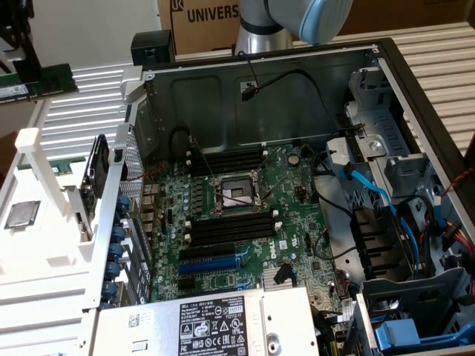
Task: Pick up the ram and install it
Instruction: 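Pick up the ram and move it above insertion slot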
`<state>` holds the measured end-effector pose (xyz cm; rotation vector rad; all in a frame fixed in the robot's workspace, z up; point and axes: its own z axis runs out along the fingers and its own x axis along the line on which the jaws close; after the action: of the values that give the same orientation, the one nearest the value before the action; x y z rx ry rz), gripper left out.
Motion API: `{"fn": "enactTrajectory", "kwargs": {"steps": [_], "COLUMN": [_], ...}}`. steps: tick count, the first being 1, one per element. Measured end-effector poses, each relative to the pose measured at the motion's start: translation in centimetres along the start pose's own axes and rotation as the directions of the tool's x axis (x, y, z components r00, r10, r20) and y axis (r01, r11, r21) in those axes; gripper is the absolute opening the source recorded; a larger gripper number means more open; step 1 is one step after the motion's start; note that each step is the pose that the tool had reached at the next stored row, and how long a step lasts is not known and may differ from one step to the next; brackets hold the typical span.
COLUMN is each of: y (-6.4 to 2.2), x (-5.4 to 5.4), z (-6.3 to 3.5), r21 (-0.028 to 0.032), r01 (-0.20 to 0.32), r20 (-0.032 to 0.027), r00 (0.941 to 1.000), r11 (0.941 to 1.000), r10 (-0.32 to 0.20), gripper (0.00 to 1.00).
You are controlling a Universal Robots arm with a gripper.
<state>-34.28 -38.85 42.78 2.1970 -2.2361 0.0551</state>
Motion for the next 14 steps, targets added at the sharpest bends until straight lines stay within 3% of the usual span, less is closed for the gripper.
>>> {"fn": "enactTrajectory", "kwargs": {"steps": [8,14], "y": [-2.59,-5.20], "x": [-0.3,-0.6], "z": [-0.17,-0.13], "r21": [0.0001,0.0003], "r01": [0.000,0.000], "r20": [-0.0069,-0.0124], "r00": [1.0000,0.9999], "r11": [1.0000,1.0000], "r10": [0.000,0.000], "gripper": [0.12,0.12]}}
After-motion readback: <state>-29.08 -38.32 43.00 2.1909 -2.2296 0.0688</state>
